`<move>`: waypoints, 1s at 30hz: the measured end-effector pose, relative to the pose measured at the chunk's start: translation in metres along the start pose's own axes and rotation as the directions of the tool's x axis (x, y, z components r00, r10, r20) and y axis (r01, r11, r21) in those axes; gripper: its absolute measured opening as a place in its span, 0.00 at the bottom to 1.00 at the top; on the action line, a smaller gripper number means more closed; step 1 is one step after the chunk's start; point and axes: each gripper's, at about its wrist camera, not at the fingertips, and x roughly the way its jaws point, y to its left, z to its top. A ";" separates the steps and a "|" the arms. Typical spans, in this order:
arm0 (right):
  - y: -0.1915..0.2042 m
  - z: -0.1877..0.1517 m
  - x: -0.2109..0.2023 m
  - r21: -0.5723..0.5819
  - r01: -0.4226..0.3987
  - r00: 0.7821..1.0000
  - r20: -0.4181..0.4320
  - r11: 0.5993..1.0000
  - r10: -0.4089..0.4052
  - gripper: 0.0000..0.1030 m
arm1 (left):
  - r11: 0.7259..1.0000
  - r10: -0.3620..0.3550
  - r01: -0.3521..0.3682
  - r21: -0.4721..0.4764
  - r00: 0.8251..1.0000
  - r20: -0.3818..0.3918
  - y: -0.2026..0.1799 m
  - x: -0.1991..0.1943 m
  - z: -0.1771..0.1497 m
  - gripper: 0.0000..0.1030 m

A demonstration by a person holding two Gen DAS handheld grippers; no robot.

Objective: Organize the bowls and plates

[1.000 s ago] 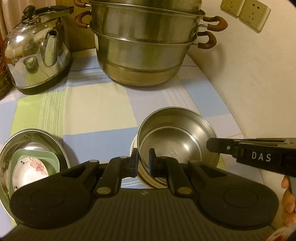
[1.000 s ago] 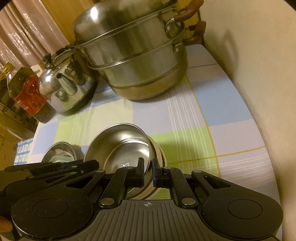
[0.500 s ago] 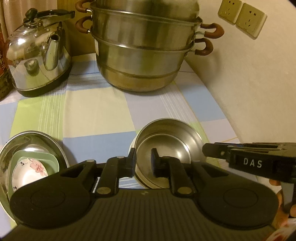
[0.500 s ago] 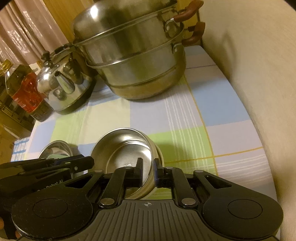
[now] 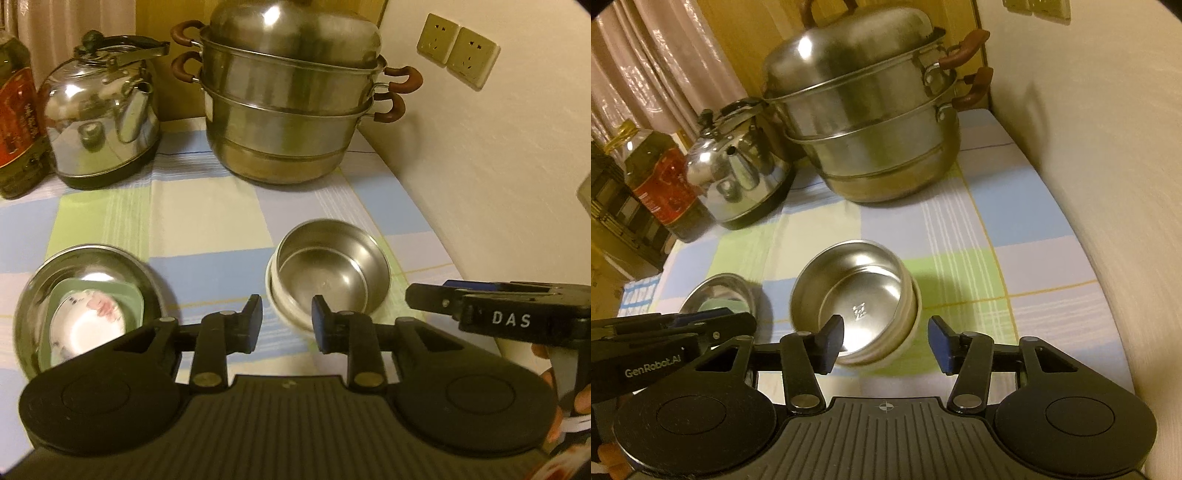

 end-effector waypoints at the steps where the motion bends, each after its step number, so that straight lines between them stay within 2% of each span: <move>1: 0.001 -0.003 -0.004 -0.001 -0.002 1.000 0.003 1.000 0.002 0.50 | 1.000 0.003 -0.003 0.000 1.000 -0.001 0.001 -0.004 -0.003 0.25; 10: 0.021 -0.045 -0.037 -0.015 -0.027 1.000 0.009 1.000 0.027 0.53 | 1.000 0.008 -0.008 -0.018 1.000 -0.017 0.010 -0.044 -0.046 0.27; 30: 0.078 -0.155 -0.083 -0.052 -0.053 0.997 -0.059 0.997 0.050 0.58 | 0.999 0.029 -0.030 -0.019 0.998 -0.051 0.035 -0.126 -0.147 0.28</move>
